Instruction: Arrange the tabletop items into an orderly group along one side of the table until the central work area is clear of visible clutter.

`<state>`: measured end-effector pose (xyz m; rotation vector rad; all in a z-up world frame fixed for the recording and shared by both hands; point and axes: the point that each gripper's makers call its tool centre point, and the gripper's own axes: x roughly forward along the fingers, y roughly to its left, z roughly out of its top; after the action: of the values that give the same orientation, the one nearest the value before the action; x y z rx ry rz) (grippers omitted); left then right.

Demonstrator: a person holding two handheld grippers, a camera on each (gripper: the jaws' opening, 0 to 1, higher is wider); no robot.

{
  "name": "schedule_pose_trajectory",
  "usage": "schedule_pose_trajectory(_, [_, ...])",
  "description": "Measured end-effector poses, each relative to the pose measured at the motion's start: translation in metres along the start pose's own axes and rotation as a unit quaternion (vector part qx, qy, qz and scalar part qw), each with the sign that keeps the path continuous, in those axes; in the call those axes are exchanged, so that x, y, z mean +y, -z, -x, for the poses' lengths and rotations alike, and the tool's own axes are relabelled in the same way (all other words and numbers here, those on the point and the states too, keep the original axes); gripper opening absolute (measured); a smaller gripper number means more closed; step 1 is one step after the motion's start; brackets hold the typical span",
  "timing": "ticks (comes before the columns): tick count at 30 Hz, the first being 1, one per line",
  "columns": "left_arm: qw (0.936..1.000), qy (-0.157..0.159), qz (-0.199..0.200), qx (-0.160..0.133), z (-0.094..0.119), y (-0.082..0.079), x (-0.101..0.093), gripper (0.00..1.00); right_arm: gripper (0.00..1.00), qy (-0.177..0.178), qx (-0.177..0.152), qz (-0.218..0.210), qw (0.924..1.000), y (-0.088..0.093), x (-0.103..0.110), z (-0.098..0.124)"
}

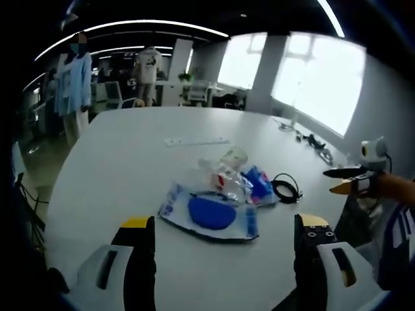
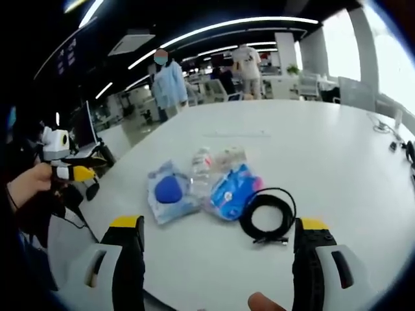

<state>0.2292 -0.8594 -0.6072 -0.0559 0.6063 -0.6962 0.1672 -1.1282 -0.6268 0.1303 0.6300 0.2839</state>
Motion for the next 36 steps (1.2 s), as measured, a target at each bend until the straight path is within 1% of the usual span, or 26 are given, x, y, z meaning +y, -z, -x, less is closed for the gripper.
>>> schedule_pose_trajectory(2, [1.0,0.002,0.0,0.003,-0.004,0.001,0.0,0.87,0.94,-0.004,0.002,0.003,1.0,0.0,0.003,-0.004])
schedule_pose_trajectory(4, [1.0,0.003,0.002,0.005,-0.006,0.001,0.0,0.87,0.94,-0.008,0.003,0.003,1.0,-0.002,0.002,-0.008])
schedule_pose_trajectory(9, [0.9998,0.013,-0.001,0.012,-0.015,0.001,-0.003,0.86,0.93,-0.024,0.0,0.011,0.9997,-0.008,0.014,-0.023])
schedule_pose_trajectory(11, [0.9998,0.015,-0.002,0.015,-0.017,0.001,-0.004,0.86,0.91,-0.024,-0.002,0.014,0.9996,-0.01,0.017,-0.027])
schedule_pose_trajectory(15, [0.9997,0.02,-0.003,0.015,-0.02,-0.001,-0.005,0.86,0.91,-0.038,-0.008,0.013,0.9992,-0.016,0.027,-0.038])
schedule_pose_trajectory(17, [0.9997,0.021,-0.002,0.015,-0.023,-0.002,-0.005,0.86,0.91,-0.039,-0.012,0.023,0.9989,-0.02,0.031,-0.043])
schedule_pose_trajectory(24, [0.9993,0.03,-0.002,0.022,-0.035,-0.003,-0.007,0.85,0.9,-0.054,-0.003,0.039,0.9978,-0.026,0.043,-0.065])
schedule_pose_trajectory(26, [0.9988,0.038,-0.012,0.028,-0.038,-0.002,-0.011,0.85,0.89,-0.056,-0.004,0.042,0.9975,-0.029,0.047,-0.071])
schedule_pose_trajectory(27, [0.9985,0.041,-0.016,0.033,-0.04,-0.001,-0.013,0.85,0.89,-0.063,-0.004,0.051,0.9967,-0.031,0.051,-0.075])
schedule_pose_trajectory(29, [0.9981,0.048,-0.018,0.034,-0.044,-0.001,-0.017,0.85,0.89,-0.068,-0.003,0.059,0.9959,-0.034,0.056,-0.082])
schedule_pose_trajectory(36, [0.9973,0.058,-0.018,0.041,-0.053,0.001,-0.019,0.85,0.88,-0.071,0.012,0.078,0.9943,-0.037,0.063,-0.11])
